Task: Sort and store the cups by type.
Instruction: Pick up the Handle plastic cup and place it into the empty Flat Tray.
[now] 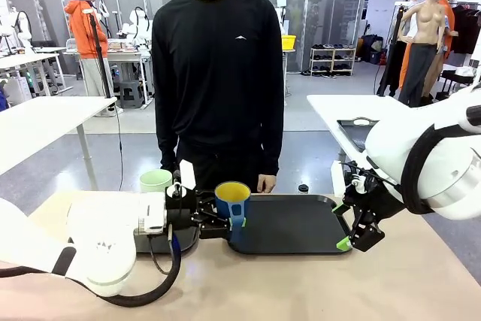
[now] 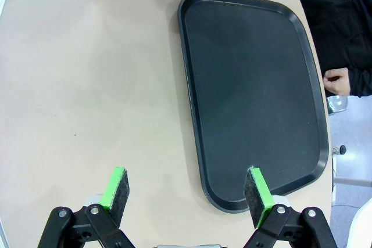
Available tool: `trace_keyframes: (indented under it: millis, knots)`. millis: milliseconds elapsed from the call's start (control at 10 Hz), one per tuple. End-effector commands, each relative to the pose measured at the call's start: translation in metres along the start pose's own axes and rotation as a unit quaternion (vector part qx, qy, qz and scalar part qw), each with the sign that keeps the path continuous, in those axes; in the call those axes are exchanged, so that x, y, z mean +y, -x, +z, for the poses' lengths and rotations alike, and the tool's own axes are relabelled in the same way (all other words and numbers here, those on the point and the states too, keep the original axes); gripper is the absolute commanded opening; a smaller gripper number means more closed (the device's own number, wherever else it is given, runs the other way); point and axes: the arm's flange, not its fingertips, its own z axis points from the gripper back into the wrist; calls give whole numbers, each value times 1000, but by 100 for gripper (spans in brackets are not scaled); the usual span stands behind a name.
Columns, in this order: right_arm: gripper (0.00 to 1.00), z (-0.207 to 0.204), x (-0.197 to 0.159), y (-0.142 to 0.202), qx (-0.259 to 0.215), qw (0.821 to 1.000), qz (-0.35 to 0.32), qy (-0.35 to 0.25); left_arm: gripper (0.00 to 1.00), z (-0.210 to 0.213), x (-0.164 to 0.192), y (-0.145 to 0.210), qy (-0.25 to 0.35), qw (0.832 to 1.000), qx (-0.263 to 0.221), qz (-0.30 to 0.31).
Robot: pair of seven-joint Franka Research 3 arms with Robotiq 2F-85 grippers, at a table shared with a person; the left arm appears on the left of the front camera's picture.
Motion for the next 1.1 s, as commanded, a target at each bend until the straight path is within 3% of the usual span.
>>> trace_keyframes:
  millis: [0, 500, 700, 1000]
  knots:
    - [100, 0, 2, -2, 8, 1000, -9, 2, 74, 8, -17, -13, 5, 999, 29, -36]
    - [100, 0, 2, -2, 8, 1000, -9, 2, 74, 131, -28, -33, -70, 995, 45, -47]
    - [100, 0, 2, -2, 8, 1000, -9, 2, 74, 182, -9, -33, -108, 992, 56, -37]
    - [100, 0, 2, -2, 8, 1000, -9, 2, 74, 247, 8, -25, -118, 981, 151, -39]
